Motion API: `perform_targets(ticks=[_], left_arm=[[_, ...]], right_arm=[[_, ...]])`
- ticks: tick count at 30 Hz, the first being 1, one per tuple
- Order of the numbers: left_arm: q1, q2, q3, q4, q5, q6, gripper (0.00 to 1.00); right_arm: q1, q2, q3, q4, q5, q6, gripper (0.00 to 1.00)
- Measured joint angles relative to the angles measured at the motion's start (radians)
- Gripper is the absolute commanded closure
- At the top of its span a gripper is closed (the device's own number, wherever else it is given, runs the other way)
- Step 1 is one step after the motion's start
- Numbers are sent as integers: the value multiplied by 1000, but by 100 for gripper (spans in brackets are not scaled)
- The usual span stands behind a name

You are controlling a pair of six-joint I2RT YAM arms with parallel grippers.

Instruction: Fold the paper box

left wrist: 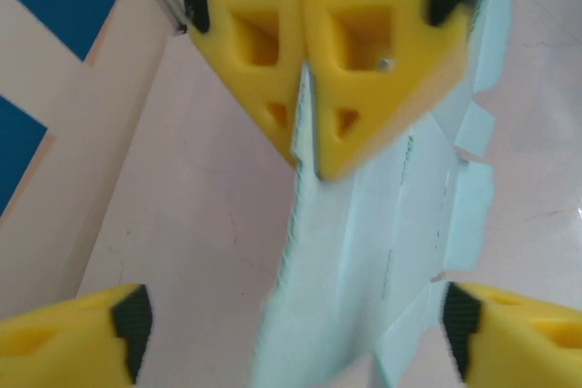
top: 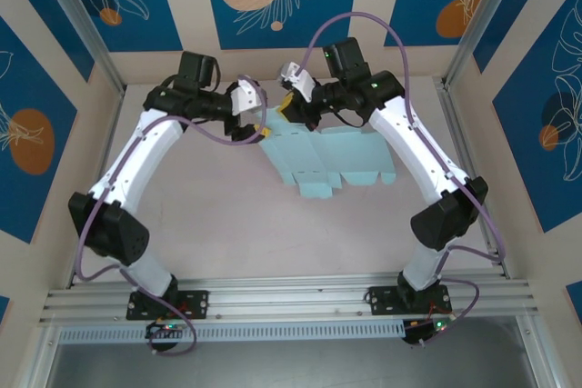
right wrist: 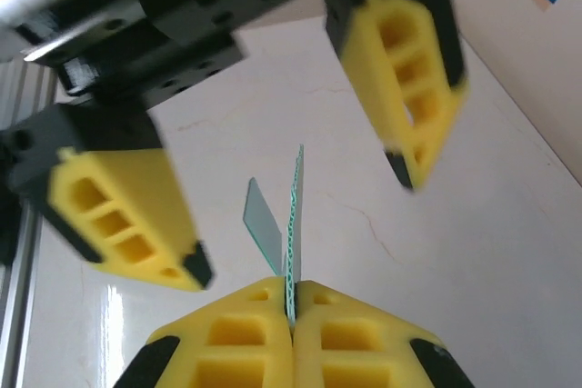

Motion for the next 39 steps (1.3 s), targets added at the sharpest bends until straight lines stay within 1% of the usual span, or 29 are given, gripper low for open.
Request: perform_targets(ticks=[1,4,6,8,11,13,16,19,21,24,27,33,35,36,39], left_arm=[[14,-45,-63,51,2,-35,0],[82,-198,-290,251,19,-175,0],[112,-267,-418,384,27,-264,0],[118,-305,-544,540,35,-356,0],[118,-307,-737,775,60,-510,0],[118,-275,-797,870,87,-598,0],[113,-228,-819,993,111,-703,1],[109,-218,-819,1093,127,-764,2],[101,-219,-818,1134,144,-779,5],[77,-219,-810,1142,179,-778,12],[47,-218,-787,1123,222,-763,27],[13,-216,-752,1083,254,-732,64],[13,-210,-741,1063,252,-733,83],[13,-208,-737,1051,244,-731,87],[8,-204,-702,972,204,-734,89]], right_arm=[[-19,-16,-31,23,-18,20,100],[-79,-81,-132,108,-76,90,100],[-116,-136,-199,181,-109,149,100],[-139,-197,-259,256,-137,208,100],[-145,-271,-311,344,-181,277,100],[-145,-304,-325,384,-208,312,100],[-145,-335,-341,441,-244,359,100],[-145,-353,-380,502,-270,406,100],[-145,-356,-408,535,-283,435,100],[-145,-354,-438,571,-296,472,100],[-144,-353,-448,601,-299,499,100],[-145,-353,-455,649,-302,529,100],[-148,-353,-462,659,-302,537,100],[-150,-353,-468,661,-302,540,100],[-162,-353,-492,681,-293,550,100]])
